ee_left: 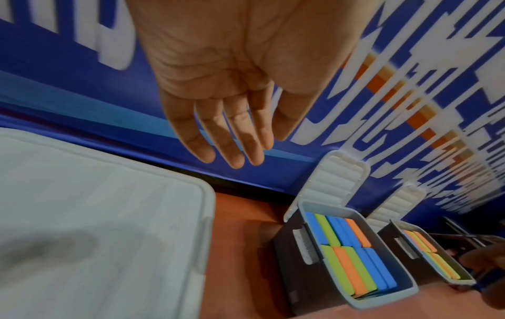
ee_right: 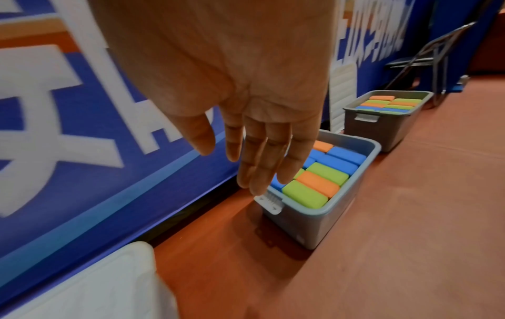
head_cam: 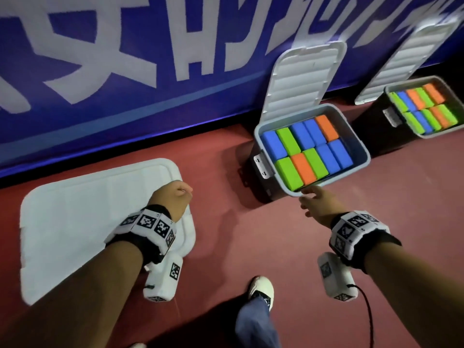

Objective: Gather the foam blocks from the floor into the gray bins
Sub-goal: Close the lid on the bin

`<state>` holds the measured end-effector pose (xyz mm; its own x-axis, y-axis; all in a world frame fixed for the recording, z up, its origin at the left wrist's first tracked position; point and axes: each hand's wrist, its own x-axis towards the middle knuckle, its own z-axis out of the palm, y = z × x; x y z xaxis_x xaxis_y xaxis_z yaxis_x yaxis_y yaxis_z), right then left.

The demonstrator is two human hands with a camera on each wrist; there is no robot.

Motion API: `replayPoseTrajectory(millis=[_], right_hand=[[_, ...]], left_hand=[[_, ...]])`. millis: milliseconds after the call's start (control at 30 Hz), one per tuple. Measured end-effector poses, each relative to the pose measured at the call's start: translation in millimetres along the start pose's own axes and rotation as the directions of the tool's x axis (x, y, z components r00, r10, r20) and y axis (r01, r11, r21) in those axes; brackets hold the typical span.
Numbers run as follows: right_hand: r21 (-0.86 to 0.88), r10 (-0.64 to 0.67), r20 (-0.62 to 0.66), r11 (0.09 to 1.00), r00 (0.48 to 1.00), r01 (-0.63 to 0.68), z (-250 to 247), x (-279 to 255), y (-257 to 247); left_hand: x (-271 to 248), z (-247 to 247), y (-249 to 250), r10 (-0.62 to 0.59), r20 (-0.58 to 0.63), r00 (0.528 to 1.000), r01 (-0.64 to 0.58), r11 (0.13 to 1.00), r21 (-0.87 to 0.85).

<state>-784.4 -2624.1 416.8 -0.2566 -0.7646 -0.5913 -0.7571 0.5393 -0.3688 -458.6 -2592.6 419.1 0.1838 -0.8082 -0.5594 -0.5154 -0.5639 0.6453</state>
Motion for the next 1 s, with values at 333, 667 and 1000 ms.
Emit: replayPoseTrajectory(millis=[333, 667, 1000], right_hand=[[-0.08, -0.02, -0.145, 0.997, 0.989, 0.008, -193, 146, 34], [-0.003, -0.165, -0.092, 0.986, 0.982, 0.166, -235, 313, -82], [-0.05, -0.195, -0.086, 0.98, 0.977, 0.191, -216, 460, -201]], left_hand=[[75, 140, 135, -0.038, 0.09, 0.995, 0.039, 0.999, -0.013], [177, 187, 146, -0.227, 0.082, 0.97, 0.239, 0.953, -0.188], [244, 201, 138, -0.431, 0.165, 0.887, 0.459, 0.861, -0.218]])
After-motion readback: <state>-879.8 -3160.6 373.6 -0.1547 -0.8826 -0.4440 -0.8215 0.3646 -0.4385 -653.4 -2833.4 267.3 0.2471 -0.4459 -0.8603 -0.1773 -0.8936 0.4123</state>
